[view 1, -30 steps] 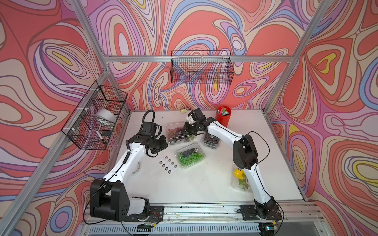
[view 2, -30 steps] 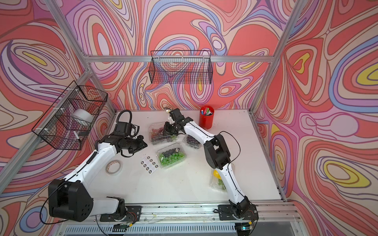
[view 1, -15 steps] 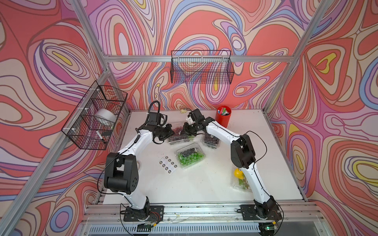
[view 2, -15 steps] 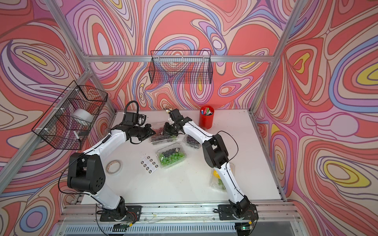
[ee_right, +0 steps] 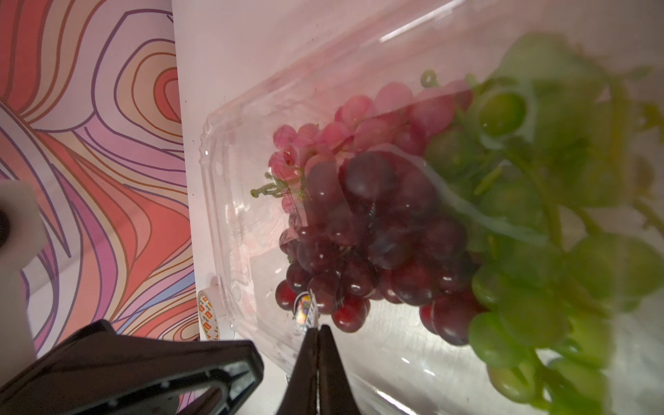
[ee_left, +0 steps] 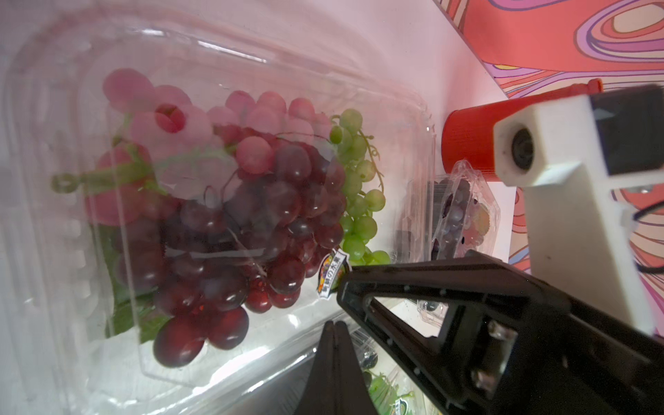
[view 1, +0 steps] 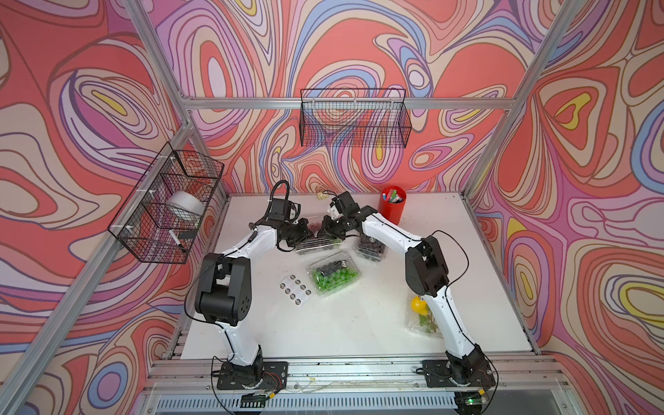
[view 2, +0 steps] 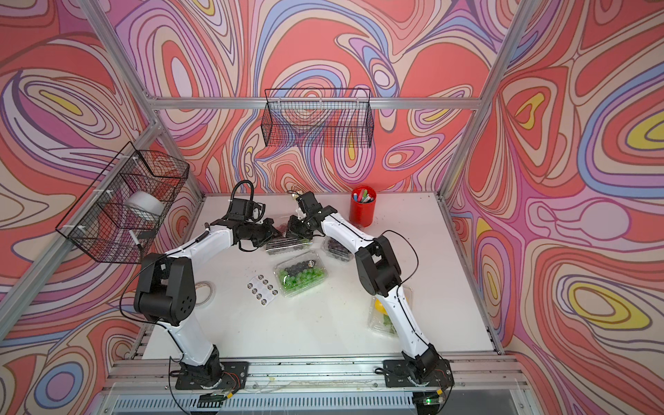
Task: Label fruit boxes
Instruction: Stick the label on the fruit box.
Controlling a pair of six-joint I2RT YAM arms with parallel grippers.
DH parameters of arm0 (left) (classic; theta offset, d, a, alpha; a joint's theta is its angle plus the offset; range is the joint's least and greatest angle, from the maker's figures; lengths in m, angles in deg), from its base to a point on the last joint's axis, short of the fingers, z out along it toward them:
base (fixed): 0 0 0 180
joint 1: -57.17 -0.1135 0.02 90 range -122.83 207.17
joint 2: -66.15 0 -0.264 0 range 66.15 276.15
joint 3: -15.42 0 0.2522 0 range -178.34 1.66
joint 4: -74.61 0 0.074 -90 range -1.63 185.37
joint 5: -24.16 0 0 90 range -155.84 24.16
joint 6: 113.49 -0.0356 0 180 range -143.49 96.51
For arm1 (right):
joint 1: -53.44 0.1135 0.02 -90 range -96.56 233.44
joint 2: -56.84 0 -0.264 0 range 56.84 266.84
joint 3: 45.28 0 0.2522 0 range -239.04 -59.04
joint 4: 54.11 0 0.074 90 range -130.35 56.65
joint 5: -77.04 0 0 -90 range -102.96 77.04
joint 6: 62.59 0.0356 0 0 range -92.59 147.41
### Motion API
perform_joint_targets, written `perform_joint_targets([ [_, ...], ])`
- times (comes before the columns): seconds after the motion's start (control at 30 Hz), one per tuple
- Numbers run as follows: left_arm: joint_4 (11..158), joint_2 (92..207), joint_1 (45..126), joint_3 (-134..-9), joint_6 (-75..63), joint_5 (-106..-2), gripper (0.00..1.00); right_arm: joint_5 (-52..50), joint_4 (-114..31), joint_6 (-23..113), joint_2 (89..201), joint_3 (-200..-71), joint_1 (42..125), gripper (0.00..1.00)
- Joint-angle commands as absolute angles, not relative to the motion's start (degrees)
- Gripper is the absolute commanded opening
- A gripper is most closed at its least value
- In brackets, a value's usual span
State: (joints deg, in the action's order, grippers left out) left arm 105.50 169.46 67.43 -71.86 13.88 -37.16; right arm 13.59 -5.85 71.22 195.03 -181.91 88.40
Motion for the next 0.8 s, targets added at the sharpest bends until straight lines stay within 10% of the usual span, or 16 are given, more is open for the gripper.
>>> perform_joint_targets([
  [0.0,103.9,171.1,67.8,-73.2,15.0,-36.7,0.0,11.8,-2.6,71.3,195.6,-182.3,88.5,0.07],
  [0.77,96.5,175.5,68.4,-69.3,17.8,-35.9,0.0,10.9,-1.2,71.2,195.1,-181.9,88.5,0.09],
])
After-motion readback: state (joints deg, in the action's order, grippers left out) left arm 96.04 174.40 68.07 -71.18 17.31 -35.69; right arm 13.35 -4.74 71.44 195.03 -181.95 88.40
